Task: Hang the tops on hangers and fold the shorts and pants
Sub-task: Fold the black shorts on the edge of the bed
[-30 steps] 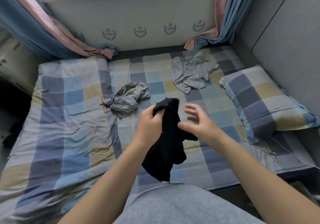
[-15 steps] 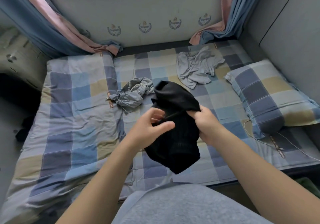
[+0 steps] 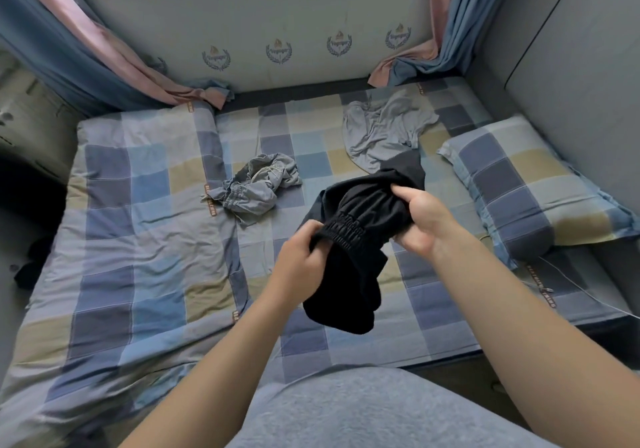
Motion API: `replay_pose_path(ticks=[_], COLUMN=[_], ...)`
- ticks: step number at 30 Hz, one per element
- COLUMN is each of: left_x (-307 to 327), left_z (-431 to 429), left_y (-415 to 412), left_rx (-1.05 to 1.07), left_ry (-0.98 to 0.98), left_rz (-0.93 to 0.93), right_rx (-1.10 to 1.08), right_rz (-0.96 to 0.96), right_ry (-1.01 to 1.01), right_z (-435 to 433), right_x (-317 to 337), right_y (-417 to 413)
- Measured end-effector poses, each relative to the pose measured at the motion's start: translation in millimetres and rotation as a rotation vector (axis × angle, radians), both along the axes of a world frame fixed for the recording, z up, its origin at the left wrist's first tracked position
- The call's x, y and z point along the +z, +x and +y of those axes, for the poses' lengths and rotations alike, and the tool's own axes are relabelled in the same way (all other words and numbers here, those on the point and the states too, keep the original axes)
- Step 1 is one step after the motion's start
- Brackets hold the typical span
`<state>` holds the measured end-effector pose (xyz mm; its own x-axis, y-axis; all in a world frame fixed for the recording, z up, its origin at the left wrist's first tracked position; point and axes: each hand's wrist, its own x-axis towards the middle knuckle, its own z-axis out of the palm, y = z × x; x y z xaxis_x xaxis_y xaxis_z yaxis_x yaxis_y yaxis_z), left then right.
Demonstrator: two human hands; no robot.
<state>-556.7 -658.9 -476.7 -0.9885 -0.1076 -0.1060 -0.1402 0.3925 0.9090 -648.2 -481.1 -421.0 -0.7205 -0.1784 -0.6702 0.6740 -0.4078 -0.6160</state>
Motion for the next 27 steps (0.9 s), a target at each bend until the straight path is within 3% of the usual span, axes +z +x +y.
replay_pose_path(ticks=[3, 6, 10, 12, 15, 21, 25, 27], left_x=[10, 19, 30, 35, 43, 36, 22, 16], left_z=[-16, -28, -22, -15, -13, -44, -69, -77], left_y=[-10, -19, -25, -24, -24, -21, -17, -13], left_rx=[0.130, 0.247, 0.325, 0.319, 0.311, 0.365, 0.446, 0.423], left_ry=[0.016, 0.062, 0.164, 0.177, 0.175, 0.072, -0.084, -0.138], left_rz=[-0.037, -0.067, -0.123, -0.131, -0.118, -0.078, -0.108, -0.189], right_rx=[-0.023, 0.191, 0.689, 0.823, 0.780, 0.716, 0.670, 0.595], right_rz=[-0.002, 0.141, 0.361, 0.465, 0.582, 0.634, 0.495, 0.441], right_ry=[0.130, 0.429, 0.345, 0.367, 0.558, 0.866, 1.099, 1.110], right_z=[15, 19, -9, -31, -53, -41, -8, 4], right_x=[-16, -29, -45, -59, -81, -101, -111, -109], right_y=[-4, 8, 42, 59, 67, 43, 17, 5])
